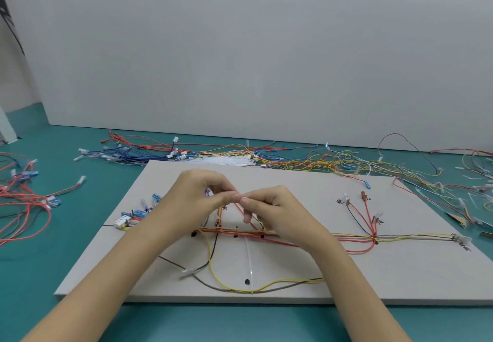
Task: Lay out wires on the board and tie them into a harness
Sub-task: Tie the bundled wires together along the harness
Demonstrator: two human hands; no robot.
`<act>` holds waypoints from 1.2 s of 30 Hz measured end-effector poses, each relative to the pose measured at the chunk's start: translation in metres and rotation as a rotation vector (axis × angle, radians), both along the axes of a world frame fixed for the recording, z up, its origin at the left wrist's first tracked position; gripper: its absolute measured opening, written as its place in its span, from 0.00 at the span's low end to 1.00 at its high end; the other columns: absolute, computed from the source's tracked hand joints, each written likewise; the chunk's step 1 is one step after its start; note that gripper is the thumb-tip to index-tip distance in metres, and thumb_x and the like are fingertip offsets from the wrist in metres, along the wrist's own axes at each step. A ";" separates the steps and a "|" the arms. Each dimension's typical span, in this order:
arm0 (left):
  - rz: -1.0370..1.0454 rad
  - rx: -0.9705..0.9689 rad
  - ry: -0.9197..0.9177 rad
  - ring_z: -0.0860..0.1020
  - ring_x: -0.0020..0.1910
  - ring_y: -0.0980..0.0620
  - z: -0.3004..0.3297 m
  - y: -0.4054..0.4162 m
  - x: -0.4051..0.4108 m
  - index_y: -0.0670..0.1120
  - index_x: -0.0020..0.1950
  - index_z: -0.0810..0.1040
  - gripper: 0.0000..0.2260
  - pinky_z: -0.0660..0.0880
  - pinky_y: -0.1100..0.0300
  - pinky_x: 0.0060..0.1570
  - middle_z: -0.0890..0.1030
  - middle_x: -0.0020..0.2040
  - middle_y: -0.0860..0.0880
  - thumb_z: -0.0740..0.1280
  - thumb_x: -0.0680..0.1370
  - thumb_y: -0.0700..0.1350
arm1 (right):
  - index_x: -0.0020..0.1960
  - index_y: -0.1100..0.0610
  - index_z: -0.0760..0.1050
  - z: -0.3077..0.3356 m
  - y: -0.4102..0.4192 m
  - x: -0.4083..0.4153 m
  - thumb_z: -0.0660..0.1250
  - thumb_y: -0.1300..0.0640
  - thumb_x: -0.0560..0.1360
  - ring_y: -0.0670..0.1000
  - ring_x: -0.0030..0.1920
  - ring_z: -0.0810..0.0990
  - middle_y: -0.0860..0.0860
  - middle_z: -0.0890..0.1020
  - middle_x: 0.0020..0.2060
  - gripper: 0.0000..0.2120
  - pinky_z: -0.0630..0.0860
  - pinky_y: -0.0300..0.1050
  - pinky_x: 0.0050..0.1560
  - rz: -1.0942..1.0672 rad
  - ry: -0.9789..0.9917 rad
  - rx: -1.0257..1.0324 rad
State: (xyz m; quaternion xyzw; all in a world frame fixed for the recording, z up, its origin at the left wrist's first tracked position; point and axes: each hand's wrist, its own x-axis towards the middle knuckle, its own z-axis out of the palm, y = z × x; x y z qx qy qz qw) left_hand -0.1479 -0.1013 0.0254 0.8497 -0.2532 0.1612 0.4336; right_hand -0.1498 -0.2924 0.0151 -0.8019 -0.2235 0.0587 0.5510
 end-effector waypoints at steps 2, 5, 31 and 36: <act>0.092 0.010 -0.048 0.77 0.41 0.56 -0.007 0.001 -0.002 0.52 0.38 0.82 0.05 0.73 0.52 0.46 0.81 0.34 0.57 0.73 0.74 0.47 | 0.49 0.56 0.84 0.002 -0.005 -0.002 0.65 0.61 0.79 0.45 0.25 0.62 0.52 0.77 0.30 0.08 0.59 0.35 0.24 0.013 0.133 0.211; 0.185 -0.092 -0.043 0.75 0.43 0.57 -0.014 0.007 -0.001 0.52 0.37 0.80 0.07 0.72 0.50 0.50 0.79 0.36 0.59 0.70 0.75 0.49 | 0.47 0.59 0.84 0.006 -0.014 -0.002 0.70 0.60 0.74 0.45 0.26 0.71 0.53 0.80 0.32 0.06 0.66 0.35 0.22 -0.074 0.208 0.373; 0.118 0.112 0.028 0.64 0.58 0.57 -0.032 -0.002 -0.008 0.62 0.43 0.80 0.01 0.62 0.52 0.60 0.77 0.49 0.63 0.70 0.73 0.57 | 0.51 0.65 0.81 -0.001 -0.007 0.010 0.69 0.68 0.74 0.51 0.40 0.83 0.57 0.83 0.37 0.07 0.81 0.41 0.40 -0.409 0.065 0.708; 0.048 0.308 0.178 0.64 0.56 0.66 -0.029 0.030 0.002 0.66 0.41 0.82 0.10 0.67 0.57 0.58 0.75 0.48 0.68 0.74 0.62 0.66 | 0.47 0.60 0.81 0.013 -0.020 0.022 0.68 0.70 0.74 0.54 0.37 0.85 0.56 0.83 0.34 0.07 0.80 0.39 0.36 -0.499 -0.127 0.570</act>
